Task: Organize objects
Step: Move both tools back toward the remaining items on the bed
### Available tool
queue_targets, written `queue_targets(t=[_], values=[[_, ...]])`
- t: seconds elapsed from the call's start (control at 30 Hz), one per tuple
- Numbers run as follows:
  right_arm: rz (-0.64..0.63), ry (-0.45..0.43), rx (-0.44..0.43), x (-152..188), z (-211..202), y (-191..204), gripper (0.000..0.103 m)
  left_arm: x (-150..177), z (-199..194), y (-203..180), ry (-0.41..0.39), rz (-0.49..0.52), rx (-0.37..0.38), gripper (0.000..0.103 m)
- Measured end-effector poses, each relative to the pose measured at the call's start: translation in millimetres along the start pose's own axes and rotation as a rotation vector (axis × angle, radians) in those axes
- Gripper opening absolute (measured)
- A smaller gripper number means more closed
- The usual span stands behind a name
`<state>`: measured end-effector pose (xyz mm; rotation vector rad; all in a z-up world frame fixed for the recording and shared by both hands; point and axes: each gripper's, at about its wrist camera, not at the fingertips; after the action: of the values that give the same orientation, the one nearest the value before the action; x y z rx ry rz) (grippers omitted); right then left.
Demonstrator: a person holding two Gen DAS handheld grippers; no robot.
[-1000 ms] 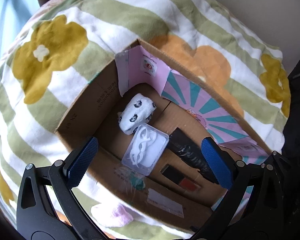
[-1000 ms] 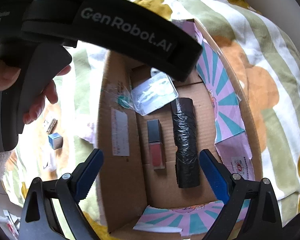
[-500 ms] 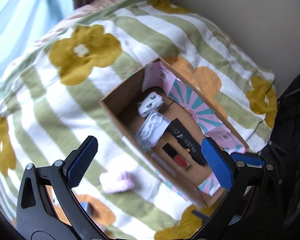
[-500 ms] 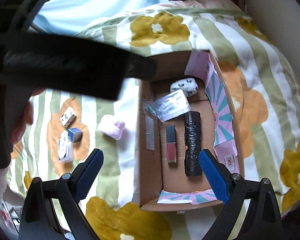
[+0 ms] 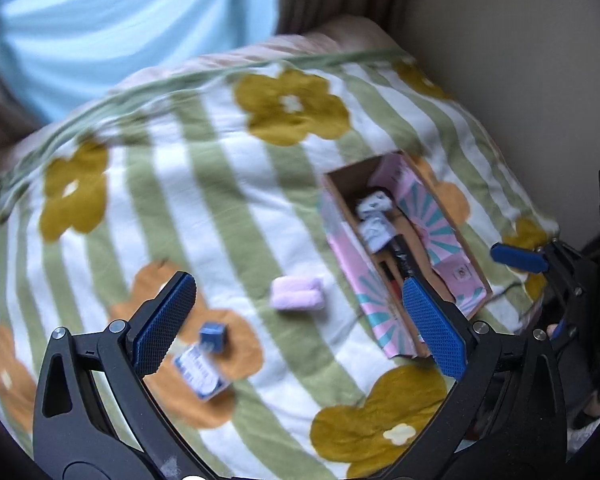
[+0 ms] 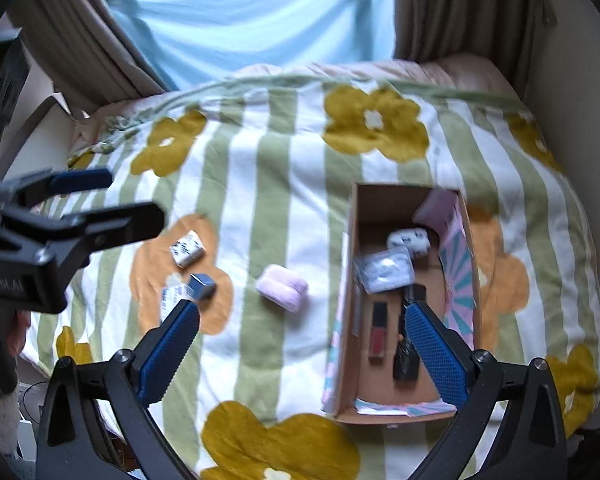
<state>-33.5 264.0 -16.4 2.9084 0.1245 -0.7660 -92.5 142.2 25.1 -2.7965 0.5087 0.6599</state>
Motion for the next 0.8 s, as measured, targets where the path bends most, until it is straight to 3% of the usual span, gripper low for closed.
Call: queue_targets(t=[0.17, 0.3, 0.43, 0.6, 0.8], values=[[-0.042, -0.025, -0.021, -7, -7, 28, 0.102, 33, -35, 41, -0.045, -0.112, -0.068, 0.103], [-0.069, 0.013, -0.049, -6, -5, 50, 0.102, 63, -57, 72, -0.072, -0.207, -0.141, 0.103], [-0.124, -0.027, -0.03, 0, -10, 75, 0.102, 98, -74, 98, -0.101, -0.292, -0.155, 0.103], [-0.179, -0.06, -0.041, 6, -11, 96, 0.102, 127, -86, 117, -0.123, -0.325, -0.173, 0.103], [-0.212, -0.092, -0.063, 3, -11, 111, 0.102, 136, -95, 128, -0.155, -0.342, -0.195, 0.103]])
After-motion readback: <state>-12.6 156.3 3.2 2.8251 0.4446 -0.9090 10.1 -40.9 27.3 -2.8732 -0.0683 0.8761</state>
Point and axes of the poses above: each gripper's, at about its wrist camera, not at the fingertips, and z roughly the way its jaws point, y to its left, x to its underside, and after that the axes turned 4 degrees about -z, right-handed
